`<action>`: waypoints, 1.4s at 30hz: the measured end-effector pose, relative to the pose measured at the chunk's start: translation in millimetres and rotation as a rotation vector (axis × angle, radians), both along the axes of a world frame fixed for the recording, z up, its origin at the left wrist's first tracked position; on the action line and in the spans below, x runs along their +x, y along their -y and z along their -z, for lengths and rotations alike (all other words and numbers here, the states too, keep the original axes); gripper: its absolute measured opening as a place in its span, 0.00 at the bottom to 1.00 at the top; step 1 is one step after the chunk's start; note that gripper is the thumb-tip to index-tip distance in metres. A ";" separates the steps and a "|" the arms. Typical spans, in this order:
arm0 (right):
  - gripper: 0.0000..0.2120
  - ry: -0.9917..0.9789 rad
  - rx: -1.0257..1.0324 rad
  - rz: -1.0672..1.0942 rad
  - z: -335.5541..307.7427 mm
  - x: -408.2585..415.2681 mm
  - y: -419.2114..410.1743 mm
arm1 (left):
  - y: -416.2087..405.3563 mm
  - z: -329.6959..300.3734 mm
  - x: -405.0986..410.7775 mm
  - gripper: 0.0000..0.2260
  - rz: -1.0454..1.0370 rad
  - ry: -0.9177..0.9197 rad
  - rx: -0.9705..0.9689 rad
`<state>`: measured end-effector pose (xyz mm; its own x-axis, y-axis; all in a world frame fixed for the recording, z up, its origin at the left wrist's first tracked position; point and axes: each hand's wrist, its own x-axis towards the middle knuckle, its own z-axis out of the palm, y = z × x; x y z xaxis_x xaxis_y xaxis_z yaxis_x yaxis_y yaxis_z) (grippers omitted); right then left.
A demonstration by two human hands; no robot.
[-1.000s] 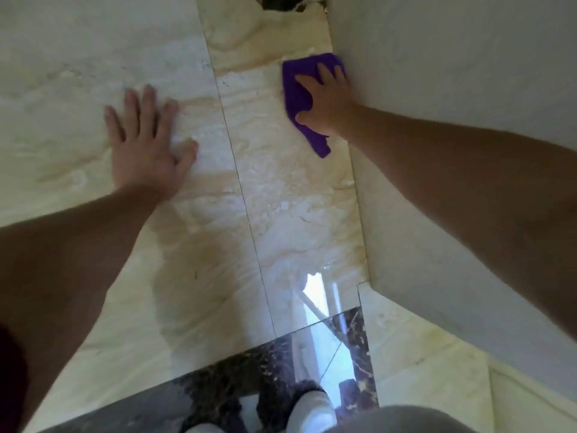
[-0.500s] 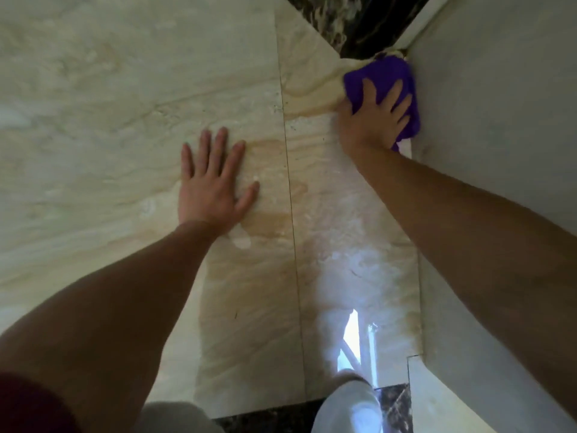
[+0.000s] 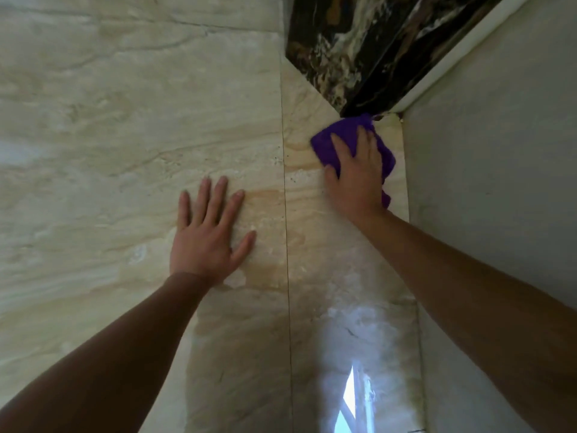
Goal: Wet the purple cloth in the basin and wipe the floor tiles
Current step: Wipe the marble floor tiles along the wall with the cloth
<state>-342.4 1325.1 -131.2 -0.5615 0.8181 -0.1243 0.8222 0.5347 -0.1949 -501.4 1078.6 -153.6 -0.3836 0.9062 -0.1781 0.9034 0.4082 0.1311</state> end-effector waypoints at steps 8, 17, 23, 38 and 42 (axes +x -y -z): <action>0.28 0.112 0.097 0.014 0.3 -63.0 -3.6 | -2.1 0.8 -1.5 0.36 -0.001 -0.001 -0.033; 0.28 0.131 -0.070 -0.255 -12.3 -156.9 -51.0 | -1.6 3.2 -0.8 0.35 0.001 -0.001 -0.017; 0.28 0.130 -0.159 -0.363 -22.1 -198.7 -67.8 | -3.1 2.3 -3.3 0.36 0.014 -0.013 -0.038; 0.22 -0.069 0.237 -0.072 14.1 50.5 -35.1 | -1.2 1.5 -3.9 0.36 0.007 -0.014 -0.020; 0.24 0.007 0.193 -0.009 6.0 26.6 -58.3 | 1.4 4.0 -2.6 0.35 0.008 -0.014 -0.005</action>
<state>-315.8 1383.4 -137.2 -0.5687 0.8220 0.0306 0.8182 0.5691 -0.0818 -504.0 1077.3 -157.6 -0.3790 0.9083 -0.1770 0.9083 0.4017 0.1164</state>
